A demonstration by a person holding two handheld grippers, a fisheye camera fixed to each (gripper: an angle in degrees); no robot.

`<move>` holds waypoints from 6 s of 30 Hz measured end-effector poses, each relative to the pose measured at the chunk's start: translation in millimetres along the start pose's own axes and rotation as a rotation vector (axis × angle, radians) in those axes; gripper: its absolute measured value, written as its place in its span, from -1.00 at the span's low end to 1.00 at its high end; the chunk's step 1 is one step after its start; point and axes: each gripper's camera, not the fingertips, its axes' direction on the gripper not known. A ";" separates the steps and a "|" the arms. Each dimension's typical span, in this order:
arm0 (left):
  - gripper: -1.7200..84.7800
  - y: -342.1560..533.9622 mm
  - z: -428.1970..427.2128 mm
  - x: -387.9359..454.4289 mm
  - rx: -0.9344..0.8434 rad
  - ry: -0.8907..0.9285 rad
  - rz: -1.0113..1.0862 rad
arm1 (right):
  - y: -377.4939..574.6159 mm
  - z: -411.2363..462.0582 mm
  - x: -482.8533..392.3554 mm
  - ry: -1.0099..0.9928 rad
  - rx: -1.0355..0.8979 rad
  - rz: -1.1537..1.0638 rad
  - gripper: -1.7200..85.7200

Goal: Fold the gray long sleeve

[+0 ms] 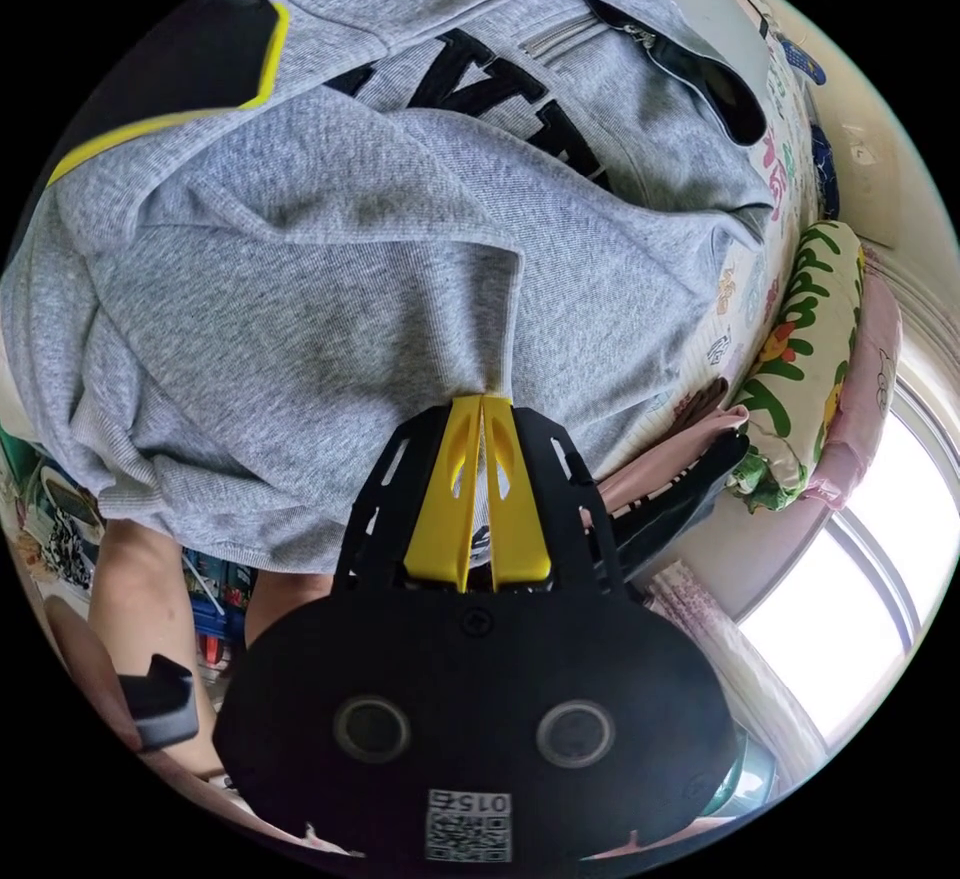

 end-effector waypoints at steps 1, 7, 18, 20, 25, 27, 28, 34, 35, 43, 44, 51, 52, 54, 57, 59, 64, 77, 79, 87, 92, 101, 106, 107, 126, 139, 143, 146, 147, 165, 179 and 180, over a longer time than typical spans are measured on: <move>-0.98 1.2 -0.3 -2.2 0.001 0.000 -0.002 | -0.1 0.0 1.2 0.003 0.002 -0.001 -0.97; -0.98 7.8 -4.7 -2.9 0.021 -0.010 0.043 | 1.5 0.1 14.3 -0.022 0.027 0.050 -0.97; -0.98 12.3 -5.2 -6.9 0.047 0.050 0.051 | -4.1 2.6 51.5 -0.116 0.015 0.076 -0.97; -0.98 12.7 -5.3 -8.3 0.052 0.071 0.042 | -5.6 3.7 61.1 -0.139 0.008 0.065 -0.97; -0.98 14.9 -5.1 -11.8 0.065 0.104 0.020 | -8.1 6.4 79.2 -0.176 -0.004 0.051 -0.97; -0.98 16.3 -3.7 -12.3 0.064 0.115 0.017 | -8.2 7.6 85.9 -0.188 -0.004 0.047 -0.97; -0.98 17.6 -3.3 -12.2 0.063 0.112 0.018 | -8.0 8.4 90.0 -0.193 -0.004 0.044 -0.97; -0.98 26.5 -1.3 -13.9 0.074 0.095 0.036 | -5.7 12.5 107.7 -0.198 0.004 0.050 -0.97; -0.98 28.0 0.0 -16.3 0.074 0.096 0.033 | -5.4 13.3 110.5 -0.193 0.004 0.047 -0.97; -0.98 38.8 8.6 -29.1 0.084 0.132 0.009 | 0.5 21.1 132.7 -0.183 0.009 0.049 -0.97; -0.98 39.2 10.3 -29.6 0.086 0.136 0.015 | 1.4 22.6 136.4 -0.182 0.008 0.055 -0.97; -0.98 41.5 20.1 -37.2 0.085 0.160 0.011 | 4.5 32.8 154.7 -0.155 -0.031 0.054 -0.97; -0.98 39.7 24.8 -38.8 0.070 0.162 0.006 | 5.8 35.1 158.5 -0.153 -0.036 0.055 -0.97; -0.98 36.8 31.6 -39.5 0.039 0.184 0.005 | 10.5 39.2 166.4 -0.163 -0.031 0.085 -0.97; -0.98 37.2 35.2 -33.1 0.050 0.212 0.052 | 21.6 46.7 180.3 -0.186 -0.007 0.144 -0.97; -0.98 38.8 39.5 -28.0 0.058 0.272 0.084 | 33.2 53.9 194.1 -0.222 0.026 0.201 -0.97; -0.98 23.3 44.0 -21.7 0.026 0.220 0.240 | 57.0 66.9 219.0 -0.282 0.071 0.272 -0.98; -0.91 -23.8 28.4 -118.9 -0.074 0.225 0.813 | 221.0 187.9 359.0 -0.788 0.139 0.859 -0.83; -0.84 -11.2 27.6 -109.3 -0.025 0.257 0.879 | 223.8 194.7 353.5 -0.827 0.215 0.759 -0.74; -0.72 34.4 110.0 -46.0 -0.228 0.703 0.931 | 222.7 224.7 365.5 -0.968 0.174 0.664 -0.71; -0.69 69.2 148.2 5.1 -0.266 0.602 0.975 | 220.7 239.5 382.0 -0.998 0.113 0.448 -0.84; -0.56 113.9 132.0 24.7 -0.150 0.467 0.896 | 259.7 203.0 437.3 -1.444 0.307 0.241 -0.93; -0.58 119.5 127.6 25.6 -0.077 0.396 0.790 | 265.0 159.2 435.2 -1.498 0.454 0.141 -0.93; -0.60 116.6 126.8 23.0 -0.072 0.375 0.756 | 267.2 142.1 428.8 -1.428 0.521 0.103 -0.93; -0.86 11.3 109.8 -264.6 -0.144 0.213 0.653 | 230.2 16.9 124.2 -0.389 0.553 -0.538 -0.78; -0.85 2.1 159.6 -326.1 -0.196 0.279 0.771 | 173.3 -0.4 60.0 -0.182 0.343 -0.756 -0.69; -0.85 18.4 177.0 -341.7 -0.184 0.275 0.769 | 162.6 2.6 49.4 -0.098 0.312 -0.785 -0.72; -0.86 28.8 183.7 -353.0 -0.167 0.262 0.742 | 153.9 1.6 55.9 -0.093 0.316 -0.775 -0.82; -0.86 29.5 183.8 -356.3 -0.160 0.262 0.725 | 151.9 -0.2 61.0 -0.116 0.318 -0.768 -0.83; -0.81 -20.9 27.7 -540.9 0.506 -0.314 -0.099 | 314.3 104.5 677.1 -0.376 0.376 1.049 -0.84; -0.74 -110.3 407.0 -239.6 -0.075 0.567 0.317 | 34.8 150.6 580.8 -1.231 0.538 0.315 -0.73; -0.72 -116.7 418.6 -235.3 -0.082 0.572 0.300 | 25.7 151.4 581.0 -1.241 0.530 0.310 -0.72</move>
